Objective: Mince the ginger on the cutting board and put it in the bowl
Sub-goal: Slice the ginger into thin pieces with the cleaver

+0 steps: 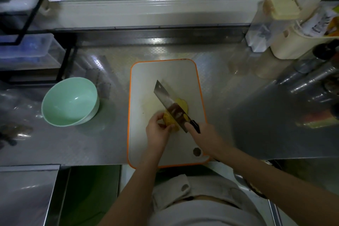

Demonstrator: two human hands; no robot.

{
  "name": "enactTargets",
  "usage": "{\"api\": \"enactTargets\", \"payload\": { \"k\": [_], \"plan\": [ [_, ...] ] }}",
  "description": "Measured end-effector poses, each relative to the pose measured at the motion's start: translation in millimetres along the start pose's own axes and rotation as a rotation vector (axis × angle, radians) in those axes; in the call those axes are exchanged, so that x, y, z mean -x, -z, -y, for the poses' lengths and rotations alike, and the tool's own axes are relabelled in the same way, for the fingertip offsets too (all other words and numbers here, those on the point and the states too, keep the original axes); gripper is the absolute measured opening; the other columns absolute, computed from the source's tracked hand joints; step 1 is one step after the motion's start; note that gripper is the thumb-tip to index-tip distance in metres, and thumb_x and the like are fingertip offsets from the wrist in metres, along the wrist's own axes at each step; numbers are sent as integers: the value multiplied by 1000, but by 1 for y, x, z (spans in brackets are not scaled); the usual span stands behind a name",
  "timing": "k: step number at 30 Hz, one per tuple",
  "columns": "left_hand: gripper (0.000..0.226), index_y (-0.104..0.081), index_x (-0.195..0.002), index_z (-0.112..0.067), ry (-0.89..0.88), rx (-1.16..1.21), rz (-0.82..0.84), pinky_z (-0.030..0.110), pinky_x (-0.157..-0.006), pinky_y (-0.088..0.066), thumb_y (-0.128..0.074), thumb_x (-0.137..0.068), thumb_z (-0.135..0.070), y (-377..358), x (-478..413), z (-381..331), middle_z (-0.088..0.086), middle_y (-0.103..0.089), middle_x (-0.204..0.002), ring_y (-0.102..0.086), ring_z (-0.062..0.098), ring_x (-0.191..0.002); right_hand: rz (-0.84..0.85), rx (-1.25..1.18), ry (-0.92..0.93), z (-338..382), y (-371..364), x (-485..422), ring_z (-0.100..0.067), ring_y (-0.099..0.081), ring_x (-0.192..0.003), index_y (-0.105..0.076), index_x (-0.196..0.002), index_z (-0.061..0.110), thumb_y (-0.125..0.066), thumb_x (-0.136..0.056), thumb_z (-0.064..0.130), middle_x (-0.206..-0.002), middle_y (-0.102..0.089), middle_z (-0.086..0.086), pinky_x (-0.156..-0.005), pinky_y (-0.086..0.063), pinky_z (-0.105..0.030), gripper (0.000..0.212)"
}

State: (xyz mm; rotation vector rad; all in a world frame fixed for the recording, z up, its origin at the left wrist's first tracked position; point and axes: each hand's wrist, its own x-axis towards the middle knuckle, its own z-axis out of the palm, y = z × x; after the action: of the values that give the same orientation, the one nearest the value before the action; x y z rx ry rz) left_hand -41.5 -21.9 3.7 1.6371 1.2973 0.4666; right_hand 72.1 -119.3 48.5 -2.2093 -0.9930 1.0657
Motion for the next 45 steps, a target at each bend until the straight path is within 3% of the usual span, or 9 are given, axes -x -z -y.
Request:
{"api": "enactTargets", "payload": {
  "k": [6, 11, 18, 24, 28, 35, 39, 42, 45],
  "plan": [
    [34, -55, -94, -23, 3, 46, 0, 1, -58, -41, -75, -72, -5, 0, 0, -2, -12, -55, -87, -57, 11, -75, 26, 41, -4, 0, 5, 1, -11, -41, -49, -56, -83, 4, -41, -98, 37, -61, -45, -2, -42, -30, -16, 39],
    [35, -55, -103, -19, 35, 28, -21, 7, -55, -41, -74, -75, -10, -5, -1, 1, -7, -56, -95, -59, 14, -80, 39, 98, -45, -2, 0, -1, -14, -44, -51, -51, -78, 9, -41, -97, 40, -60, -46, -1, -50, -36, -26, 38],
    [36, -55, -114, -13, 56, 24, -71, 14, -67, -39, -68, -81, -18, -11, 2, 5, 1, -58, -109, -55, 11, -88, 34, 142, -40, 0, 0, -1, -9, -41, -48, -49, -73, 11, -41, -97, 41, -58, -43, 1, -45, -30, -21, 39],
    [26, -55, -102, -20, 70, 31, -85, 3, -55, -35, -69, -80, -16, -8, 3, 1, -4, -59, -96, -53, 9, -83, 52, 117, -67, 5, 1, -1, -8, -41, -48, -51, -80, 8, -42, -97, 40, -59, -44, 1, -43, -31, -19, 38],
    [26, -61, -104, -10, 57, -8, -88, -4, -54, -34, -69, -80, -13, -5, 2, -2, -4, -57, -88, -52, 10, -79, 71, 141, -71, 5, 2, 3, -8, -40, -48, -49, -77, 10, -40, -98, 39, -59, -43, 1, -45, -32, -20, 37],
    [24, -63, -101, -8, 61, -44, -73, 5, -57, -34, -70, -78, -11, -2, -1, -4, -3, -59, -85, -53, 11, -73, 99, 126, -47, 3, 3, 9, -7, -42, -47, -49, -83, 9, -39, -99, 33, -60, -44, 2, -37, -31, -13, 31],
    [22, -63, -99, -7, 48, -50, -48, -1, -51, -34, -69, -78, -7, -1, -3, -6, -4, -58, -84, -50, 0, -59, 94, 146, -66, -1, 4, 12, -8, -45, -49, -55, -90, 5, -41, -99, 31, -61, -46, 1, -41, -33, -15, 31],
    [20, -65, -97, -7, 16, -57, -44, -2, -50, -34, -69, -77, -6, -1, -3, -9, -5, -57, -83, -48, -3, -56, 145, 224, -90, -1, 7, 10, -22, -59, -67, -56, -110, 5, -45, -99, 23, -76, -54, -6, -54, -40, -27, 24],
    [20, -64, -96, -8, 9, -70, -23, -2, -51, -35, -69, -76, -5, 0, -5, -8, -5, -58, -84, -49, -2, -58, 163, 177, -111, 1, 9, 7, -21, -57, -65, -57, -100, 5, -42, -100, 28, -70, -50, -2, -53, -42, -26, 28]
  ]
}}
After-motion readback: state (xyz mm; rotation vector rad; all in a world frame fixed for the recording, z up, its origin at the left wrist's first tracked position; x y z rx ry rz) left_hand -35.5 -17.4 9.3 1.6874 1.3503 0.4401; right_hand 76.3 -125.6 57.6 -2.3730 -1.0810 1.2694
